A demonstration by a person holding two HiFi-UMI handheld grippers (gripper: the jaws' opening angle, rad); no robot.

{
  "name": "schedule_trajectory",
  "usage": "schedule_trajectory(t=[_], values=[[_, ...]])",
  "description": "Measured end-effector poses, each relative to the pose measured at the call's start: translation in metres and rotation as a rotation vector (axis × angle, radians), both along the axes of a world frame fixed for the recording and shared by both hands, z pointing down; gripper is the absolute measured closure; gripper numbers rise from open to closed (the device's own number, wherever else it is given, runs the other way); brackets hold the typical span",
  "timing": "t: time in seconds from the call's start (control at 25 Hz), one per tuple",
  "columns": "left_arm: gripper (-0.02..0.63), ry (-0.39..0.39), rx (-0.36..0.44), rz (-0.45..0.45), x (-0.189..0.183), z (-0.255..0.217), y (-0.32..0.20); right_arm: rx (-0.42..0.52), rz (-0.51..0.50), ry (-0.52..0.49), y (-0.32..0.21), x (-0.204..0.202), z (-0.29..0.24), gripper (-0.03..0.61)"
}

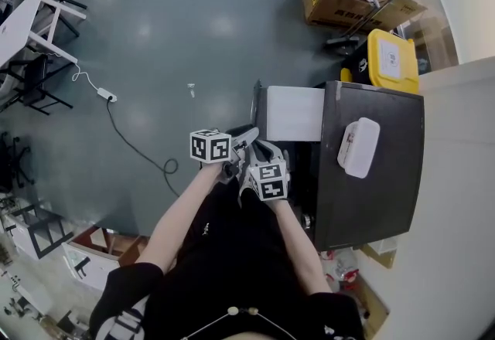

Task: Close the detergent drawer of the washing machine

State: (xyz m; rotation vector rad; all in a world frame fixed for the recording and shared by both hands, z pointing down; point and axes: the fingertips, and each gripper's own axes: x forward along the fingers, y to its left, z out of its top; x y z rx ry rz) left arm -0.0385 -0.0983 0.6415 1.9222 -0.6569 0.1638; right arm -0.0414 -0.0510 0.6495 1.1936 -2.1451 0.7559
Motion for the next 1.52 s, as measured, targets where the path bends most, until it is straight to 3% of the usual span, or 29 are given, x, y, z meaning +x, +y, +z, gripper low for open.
schedule_trajectory(t=[1.0,1.52], values=[[0.522,-0.035,0.022,0.062,0.005,-0.014,-0.004,0.026,0.055,-0.044,-0.001,0.006,-0.019,0.532],[0.521,-0.015,0.022,0.138,0.039,-0.017,-0.002,0.032,0.158,-0.029,-0.001,0.041,-0.02,0.536]])
